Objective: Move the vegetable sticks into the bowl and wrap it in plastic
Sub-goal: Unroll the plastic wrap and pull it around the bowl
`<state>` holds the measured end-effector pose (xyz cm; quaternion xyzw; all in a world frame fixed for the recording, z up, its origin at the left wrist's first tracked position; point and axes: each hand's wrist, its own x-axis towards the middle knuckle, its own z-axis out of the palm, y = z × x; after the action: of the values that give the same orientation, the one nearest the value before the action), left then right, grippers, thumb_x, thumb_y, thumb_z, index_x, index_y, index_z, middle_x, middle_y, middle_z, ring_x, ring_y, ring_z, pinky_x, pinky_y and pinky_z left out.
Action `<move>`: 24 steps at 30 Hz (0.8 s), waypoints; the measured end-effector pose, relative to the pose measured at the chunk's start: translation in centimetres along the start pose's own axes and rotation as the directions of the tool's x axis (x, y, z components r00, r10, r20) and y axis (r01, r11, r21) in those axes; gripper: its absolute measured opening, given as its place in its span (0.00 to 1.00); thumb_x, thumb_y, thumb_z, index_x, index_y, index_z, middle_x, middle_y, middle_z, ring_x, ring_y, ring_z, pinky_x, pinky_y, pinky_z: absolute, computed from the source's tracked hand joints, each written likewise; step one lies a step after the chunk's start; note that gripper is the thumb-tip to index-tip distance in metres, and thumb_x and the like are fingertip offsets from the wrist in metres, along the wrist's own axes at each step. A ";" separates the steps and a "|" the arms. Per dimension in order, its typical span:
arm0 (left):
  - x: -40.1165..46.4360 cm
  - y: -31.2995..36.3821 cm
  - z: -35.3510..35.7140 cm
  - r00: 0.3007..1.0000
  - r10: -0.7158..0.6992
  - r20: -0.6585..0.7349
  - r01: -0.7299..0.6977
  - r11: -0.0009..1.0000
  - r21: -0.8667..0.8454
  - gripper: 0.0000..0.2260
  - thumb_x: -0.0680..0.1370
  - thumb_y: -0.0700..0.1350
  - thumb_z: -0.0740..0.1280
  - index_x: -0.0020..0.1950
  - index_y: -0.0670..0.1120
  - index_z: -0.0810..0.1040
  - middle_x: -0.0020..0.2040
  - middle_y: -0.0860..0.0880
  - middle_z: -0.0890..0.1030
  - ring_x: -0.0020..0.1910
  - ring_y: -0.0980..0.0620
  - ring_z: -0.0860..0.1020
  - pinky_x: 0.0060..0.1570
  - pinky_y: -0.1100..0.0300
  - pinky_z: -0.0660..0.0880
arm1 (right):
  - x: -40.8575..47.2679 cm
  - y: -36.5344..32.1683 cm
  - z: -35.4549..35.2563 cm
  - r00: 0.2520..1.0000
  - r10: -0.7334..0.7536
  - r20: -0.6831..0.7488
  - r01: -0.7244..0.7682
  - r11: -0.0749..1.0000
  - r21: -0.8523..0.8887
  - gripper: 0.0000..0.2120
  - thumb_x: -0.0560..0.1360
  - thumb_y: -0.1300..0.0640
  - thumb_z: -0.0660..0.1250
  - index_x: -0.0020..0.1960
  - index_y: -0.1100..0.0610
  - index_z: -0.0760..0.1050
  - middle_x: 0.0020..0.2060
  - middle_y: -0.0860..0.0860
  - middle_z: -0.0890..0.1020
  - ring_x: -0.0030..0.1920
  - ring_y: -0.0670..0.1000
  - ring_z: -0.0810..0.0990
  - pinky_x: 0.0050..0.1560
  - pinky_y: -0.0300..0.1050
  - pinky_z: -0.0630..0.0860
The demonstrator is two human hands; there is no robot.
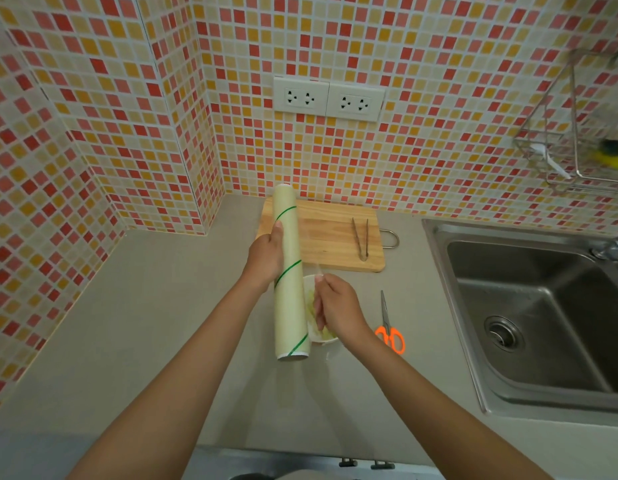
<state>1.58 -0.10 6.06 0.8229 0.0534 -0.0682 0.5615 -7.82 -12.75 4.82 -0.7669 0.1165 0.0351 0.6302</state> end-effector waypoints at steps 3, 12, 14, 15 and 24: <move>0.1 0.2 0.0 1.000 0.009 -0.011 -0.009 1.000 0.007 0.25 0.82 0.59 0.49 0.36 0.44 0.72 0.35 0.47 0.74 0.36 0.47 0.72 0.39 0.55 0.67 | -0.6 -0.3 0.1 1.000 0.023 0.010 -0.023 0.999 0.028 0.21 0.81 0.47 0.55 0.33 0.57 0.65 0.22 0.53 0.71 0.17 0.49 0.69 0.21 0.38 0.66; 0.3 0.1 -0.4 0.999 -0.054 -0.002 0.053 0.996 -0.074 0.25 0.82 0.60 0.49 0.42 0.41 0.74 0.40 0.44 0.75 0.41 0.45 0.74 0.41 0.55 0.69 | -3.3 1.6 0.3 0.997 -0.057 0.053 0.053 0.996 0.074 0.18 0.82 0.57 0.54 0.34 0.59 0.64 0.20 0.56 0.68 0.18 0.49 0.68 0.23 0.39 0.65; 0.1 0.0 -0.3 0.998 -0.065 0.008 0.066 0.993 -0.099 0.26 0.82 0.60 0.49 0.44 0.41 0.74 0.40 0.44 0.76 0.41 0.45 0.75 0.42 0.55 0.70 | -3.0 1.1 -0.2 0.995 0.049 0.088 -0.064 0.981 0.183 0.20 0.82 0.52 0.54 0.33 0.58 0.67 0.20 0.56 0.71 0.18 0.50 0.70 0.21 0.37 0.64; -0.1 0.0 -0.1 0.998 -0.068 0.018 0.070 0.992 -0.108 0.25 0.81 0.60 0.50 0.44 0.41 0.75 0.40 0.44 0.76 0.41 0.45 0.75 0.42 0.55 0.71 | -2.5 0.7 -0.4 0.987 0.126 0.101 -0.146 0.963 0.226 0.22 0.82 0.48 0.54 0.34 0.58 0.69 0.21 0.55 0.73 0.18 0.50 0.71 0.21 0.36 0.64; -2.3 0.6 1.9 0.988 -0.110 0.106 0.126 0.979 -0.158 0.28 0.80 0.64 0.49 0.43 0.43 0.77 0.40 0.43 0.80 0.42 0.44 0.79 0.44 0.53 0.76 | 2.9 -1.9 0.6 0.977 0.170 -0.131 -0.135 0.963 0.235 0.18 0.82 0.55 0.53 0.36 0.58 0.66 0.25 0.55 0.70 0.15 0.47 0.67 0.17 0.34 0.62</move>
<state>-0.69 -2.12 6.27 0.7651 0.0802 -0.1364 0.6241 -4.50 -12.22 5.88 -0.6798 0.2257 0.0123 0.6977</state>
